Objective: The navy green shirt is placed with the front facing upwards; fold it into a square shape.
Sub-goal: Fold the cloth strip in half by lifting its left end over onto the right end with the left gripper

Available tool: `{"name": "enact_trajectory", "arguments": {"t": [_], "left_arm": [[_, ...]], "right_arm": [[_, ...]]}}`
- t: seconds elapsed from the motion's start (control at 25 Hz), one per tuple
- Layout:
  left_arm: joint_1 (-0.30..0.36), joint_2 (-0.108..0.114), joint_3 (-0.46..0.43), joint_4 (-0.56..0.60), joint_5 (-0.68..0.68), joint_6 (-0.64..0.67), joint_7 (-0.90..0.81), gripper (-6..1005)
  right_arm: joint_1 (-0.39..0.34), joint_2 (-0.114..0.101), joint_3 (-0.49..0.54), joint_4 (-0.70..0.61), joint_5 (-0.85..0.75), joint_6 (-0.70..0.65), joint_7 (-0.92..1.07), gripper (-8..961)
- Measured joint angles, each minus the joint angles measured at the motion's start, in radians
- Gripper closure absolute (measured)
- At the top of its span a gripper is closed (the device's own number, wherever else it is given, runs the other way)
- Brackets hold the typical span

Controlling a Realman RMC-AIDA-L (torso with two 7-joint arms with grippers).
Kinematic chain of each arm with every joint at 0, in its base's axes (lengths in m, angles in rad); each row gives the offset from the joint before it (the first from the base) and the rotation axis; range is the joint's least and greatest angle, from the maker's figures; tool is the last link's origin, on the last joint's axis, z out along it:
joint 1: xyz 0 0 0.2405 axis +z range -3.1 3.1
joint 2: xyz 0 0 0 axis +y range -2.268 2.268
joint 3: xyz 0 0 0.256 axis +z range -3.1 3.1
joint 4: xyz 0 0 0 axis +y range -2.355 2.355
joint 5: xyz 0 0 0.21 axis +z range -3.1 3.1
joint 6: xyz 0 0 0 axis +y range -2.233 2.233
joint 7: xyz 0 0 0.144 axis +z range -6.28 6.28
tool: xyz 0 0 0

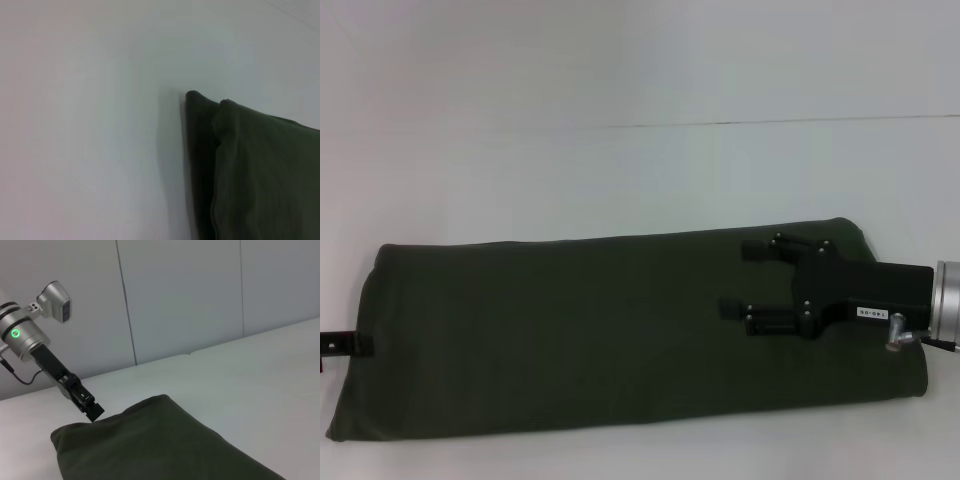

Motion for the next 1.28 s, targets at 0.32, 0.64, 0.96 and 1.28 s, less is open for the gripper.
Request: {"name": "enact_trajectory", "arguments": {"t": [0.32,0.64,0.96,1.28], "left_arm": [[0.0,-0.001,0.002,-0.008,0.0,0.006,0.0,111],[0.0,-0.002,0.01,-0.022,0.0,0.009,0.0,111],[-0.007,-0.001,0.014,-0.046,0.016,0.003,0.013,112],[-0.018,-0.001,0.015,-0.071,0.008,0.014,0.014,114]], "right_arm": [[0.004,0.0,0.0,0.009,0.0,0.013,0.002,41],[0.007,0.0,0.0,0.009,0.0,0.013,0.014,43],[0.007,0.0,0.0,0.009,0.0,0.014,0.015,45],[0.011,0.0,0.0,0.009,0.0,0.019,0.015,48]]}}
